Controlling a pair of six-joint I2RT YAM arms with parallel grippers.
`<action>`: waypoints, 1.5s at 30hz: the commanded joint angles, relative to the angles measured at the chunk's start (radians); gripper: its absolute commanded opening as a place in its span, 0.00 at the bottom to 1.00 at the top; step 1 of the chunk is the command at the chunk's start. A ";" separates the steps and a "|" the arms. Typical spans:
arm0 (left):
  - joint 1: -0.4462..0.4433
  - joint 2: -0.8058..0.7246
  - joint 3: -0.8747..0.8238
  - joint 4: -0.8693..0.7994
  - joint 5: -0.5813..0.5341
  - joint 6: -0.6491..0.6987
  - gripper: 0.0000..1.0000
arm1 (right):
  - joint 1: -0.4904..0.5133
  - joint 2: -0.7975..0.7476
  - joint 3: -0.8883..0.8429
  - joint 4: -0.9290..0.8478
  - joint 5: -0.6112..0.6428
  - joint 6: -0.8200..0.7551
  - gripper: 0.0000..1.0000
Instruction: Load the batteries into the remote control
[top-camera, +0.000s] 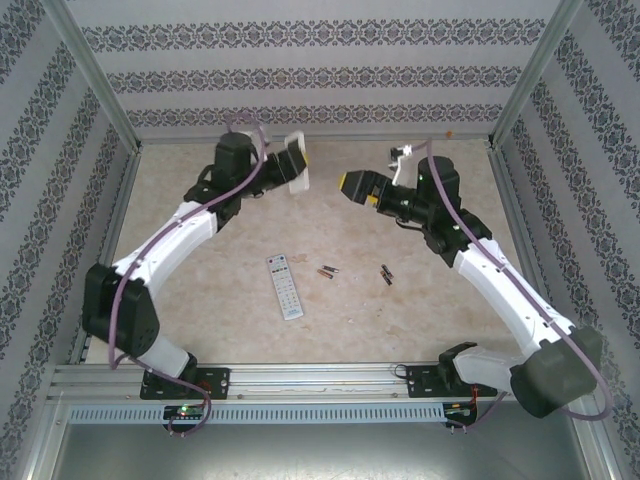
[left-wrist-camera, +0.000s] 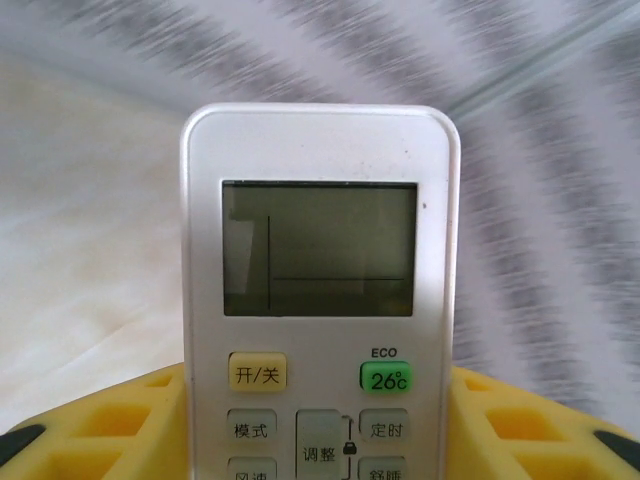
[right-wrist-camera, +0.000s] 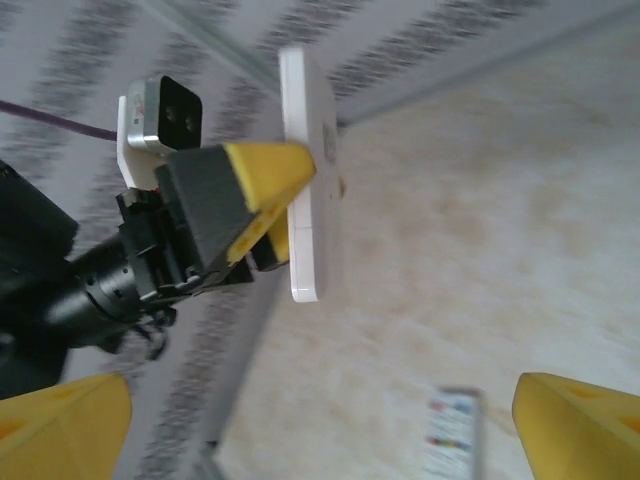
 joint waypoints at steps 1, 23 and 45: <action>-0.004 -0.012 -0.051 0.361 0.184 -0.221 0.43 | 0.003 0.047 0.039 0.253 -0.176 0.169 0.98; -0.087 -0.028 -0.119 0.887 0.209 -0.622 0.38 | 0.087 0.194 0.084 0.665 -0.223 0.425 0.55; -0.123 -0.151 -0.159 0.196 -0.012 -0.199 0.69 | 0.258 0.064 0.024 -0.035 0.335 -0.643 0.45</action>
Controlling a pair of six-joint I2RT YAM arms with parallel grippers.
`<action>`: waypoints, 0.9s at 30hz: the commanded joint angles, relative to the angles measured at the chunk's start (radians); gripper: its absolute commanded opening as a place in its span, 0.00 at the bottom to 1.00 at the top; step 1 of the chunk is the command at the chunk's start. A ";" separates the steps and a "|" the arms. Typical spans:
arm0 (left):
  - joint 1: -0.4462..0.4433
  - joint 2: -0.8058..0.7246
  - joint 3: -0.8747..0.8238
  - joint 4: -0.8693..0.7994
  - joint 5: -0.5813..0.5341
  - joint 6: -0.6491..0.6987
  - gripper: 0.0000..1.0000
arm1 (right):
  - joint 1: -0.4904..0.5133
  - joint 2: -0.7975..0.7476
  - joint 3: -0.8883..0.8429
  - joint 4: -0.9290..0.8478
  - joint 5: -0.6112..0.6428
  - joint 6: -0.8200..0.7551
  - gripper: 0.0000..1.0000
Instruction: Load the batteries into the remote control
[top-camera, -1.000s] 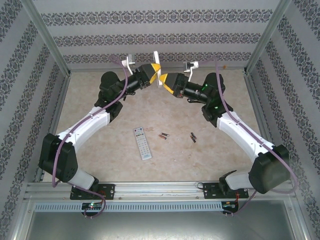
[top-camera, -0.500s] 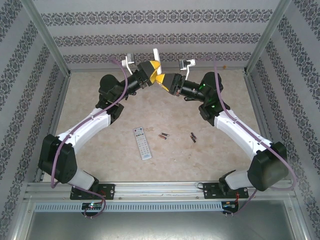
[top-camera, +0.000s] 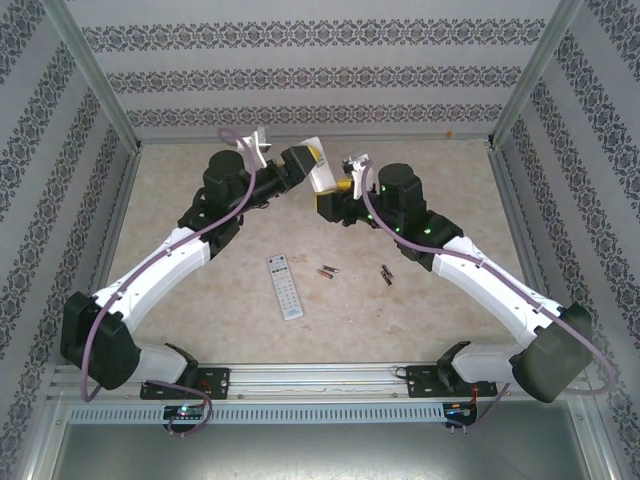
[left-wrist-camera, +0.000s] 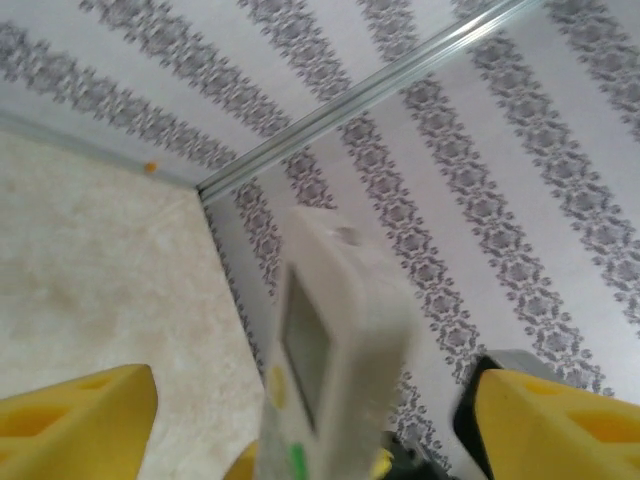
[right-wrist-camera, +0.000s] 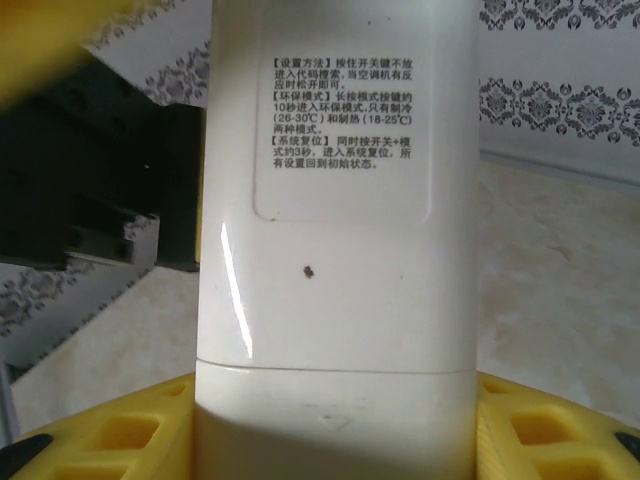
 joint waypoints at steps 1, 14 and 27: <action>-0.012 -0.002 -0.008 -0.002 0.023 -0.004 0.60 | 0.023 0.005 -0.011 -0.001 0.039 -0.072 0.45; -0.009 -0.049 -0.087 0.171 -0.061 0.404 0.04 | -0.087 -0.064 0.016 -0.033 0.018 0.644 0.95; -0.009 0.041 -0.138 0.527 -0.021 0.197 0.01 | -0.096 0.048 -0.078 0.297 -0.116 1.007 0.68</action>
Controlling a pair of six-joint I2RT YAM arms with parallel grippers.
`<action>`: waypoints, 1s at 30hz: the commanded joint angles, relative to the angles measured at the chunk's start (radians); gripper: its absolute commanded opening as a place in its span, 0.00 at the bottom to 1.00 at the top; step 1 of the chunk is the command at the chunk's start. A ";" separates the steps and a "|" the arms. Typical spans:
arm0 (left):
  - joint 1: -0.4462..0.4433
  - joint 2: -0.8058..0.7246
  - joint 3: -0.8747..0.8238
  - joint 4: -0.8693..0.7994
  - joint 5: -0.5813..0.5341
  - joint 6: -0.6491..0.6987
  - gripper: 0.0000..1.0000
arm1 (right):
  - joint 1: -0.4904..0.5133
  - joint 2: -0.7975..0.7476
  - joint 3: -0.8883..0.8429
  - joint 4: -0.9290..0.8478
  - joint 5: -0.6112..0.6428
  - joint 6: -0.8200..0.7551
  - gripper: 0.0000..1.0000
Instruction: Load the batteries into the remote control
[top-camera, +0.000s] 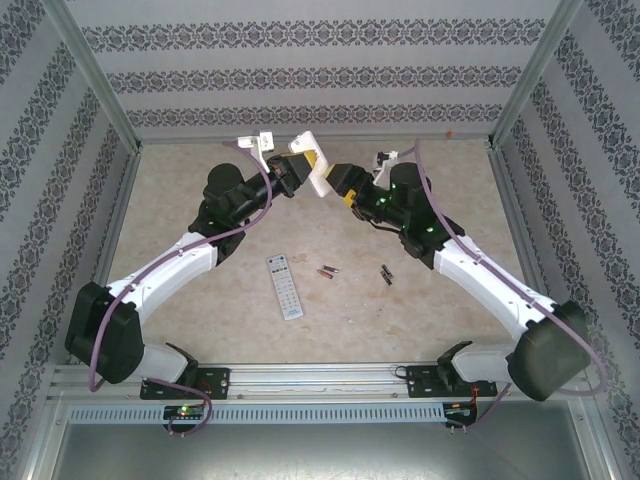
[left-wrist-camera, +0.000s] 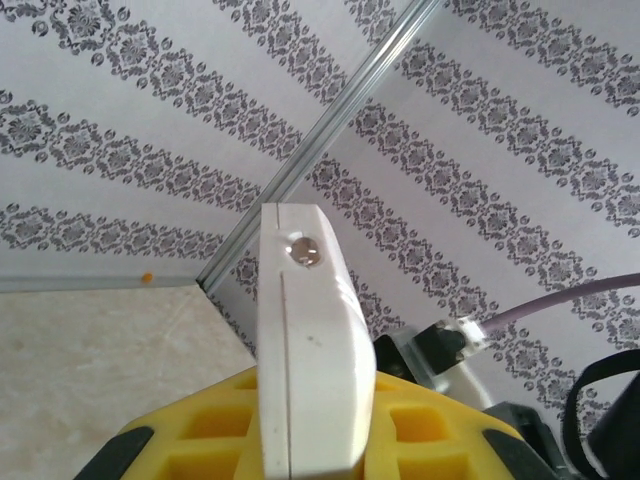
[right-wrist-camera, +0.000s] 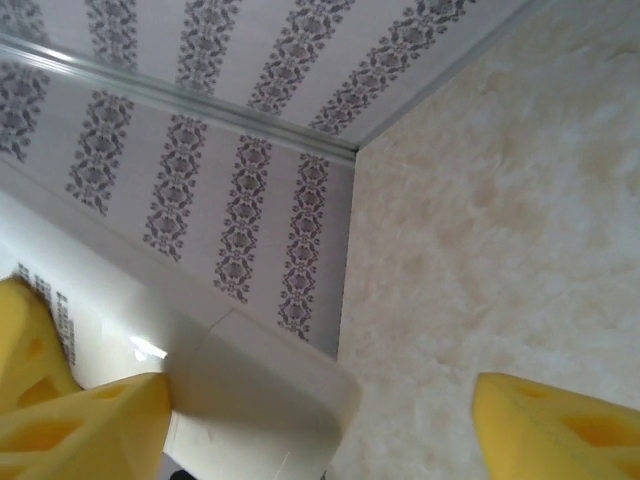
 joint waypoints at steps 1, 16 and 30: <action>-0.007 0.012 -0.018 0.165 0.002 -0.089 0.01 | 0.003 0.032 0.000 0.116 -0.064 0.085 0.63; -0.007 0.076 -0.035 0.333 -0.125 -0.403 0.08 | -0.003 -0.012 -0.093 0.228 -0.066 0.126 0.28; 0.006 0.032 -0.035 0.213 -0.335 -0.427 0.11 | -0.045 -0.114 -0.187 0.281 -0.046 0.141 0.13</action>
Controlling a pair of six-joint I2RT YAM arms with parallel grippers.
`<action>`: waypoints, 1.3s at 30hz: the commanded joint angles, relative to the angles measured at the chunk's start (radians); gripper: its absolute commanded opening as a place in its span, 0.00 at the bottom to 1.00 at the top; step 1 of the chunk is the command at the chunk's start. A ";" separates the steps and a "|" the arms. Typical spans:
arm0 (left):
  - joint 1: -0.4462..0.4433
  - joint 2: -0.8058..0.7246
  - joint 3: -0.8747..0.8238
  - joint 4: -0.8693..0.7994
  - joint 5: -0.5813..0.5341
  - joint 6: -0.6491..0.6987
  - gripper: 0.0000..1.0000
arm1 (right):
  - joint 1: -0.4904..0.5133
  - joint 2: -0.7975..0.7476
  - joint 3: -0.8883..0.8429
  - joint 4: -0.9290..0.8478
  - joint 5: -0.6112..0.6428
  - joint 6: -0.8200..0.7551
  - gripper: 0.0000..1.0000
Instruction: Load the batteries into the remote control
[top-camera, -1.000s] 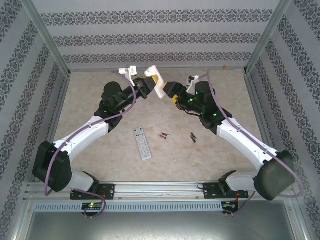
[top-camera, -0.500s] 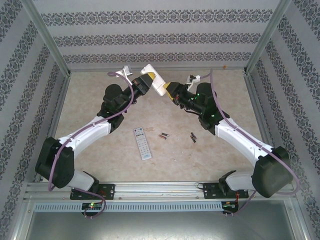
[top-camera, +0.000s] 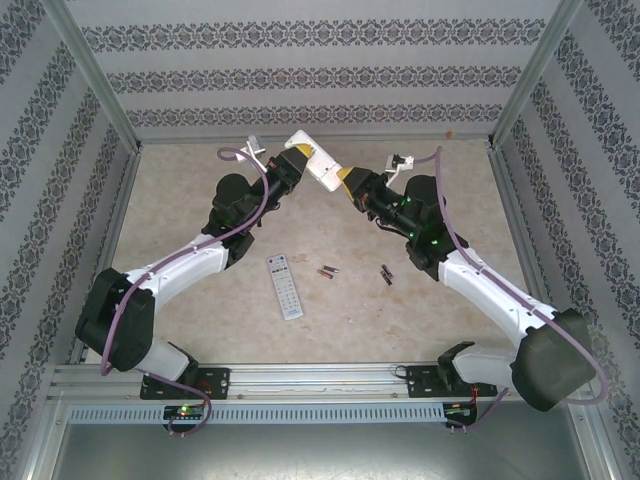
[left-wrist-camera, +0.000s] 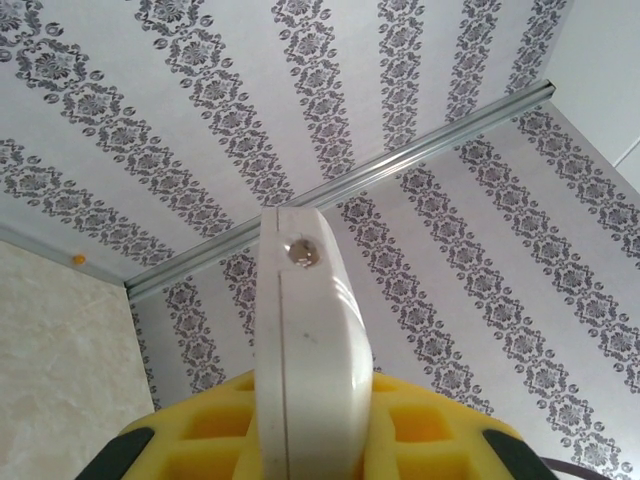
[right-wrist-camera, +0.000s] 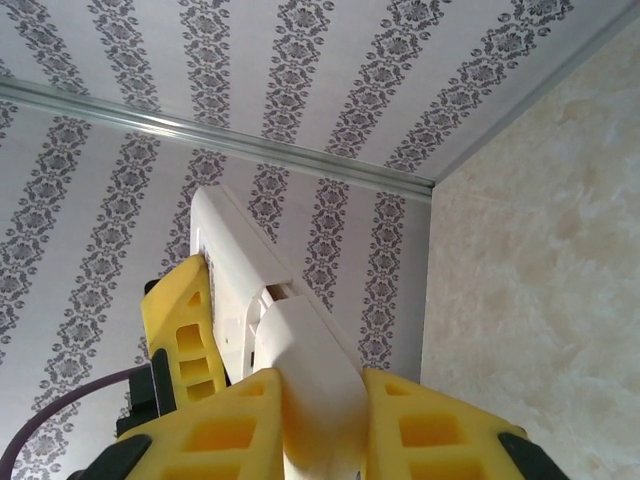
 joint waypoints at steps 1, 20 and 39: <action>0.031 -0.046 0.021 -0.005 -0.179 0.038 0.11 | -0.008 -0.052 -0.037 0.004 -0.040 -0.004 0.12; 0.049 -0.116 -0.045 -0.103 -0.119 0.132 0.10 | -0.268 0.192 0.083 -0.280 -0.076 -0.398 0.02; 0.010 -0.150 -0.129 -0.164 -0.048 0.138 0.09 | -0.489 0.581 0.145 -0.399 0.031 -0.432 0.33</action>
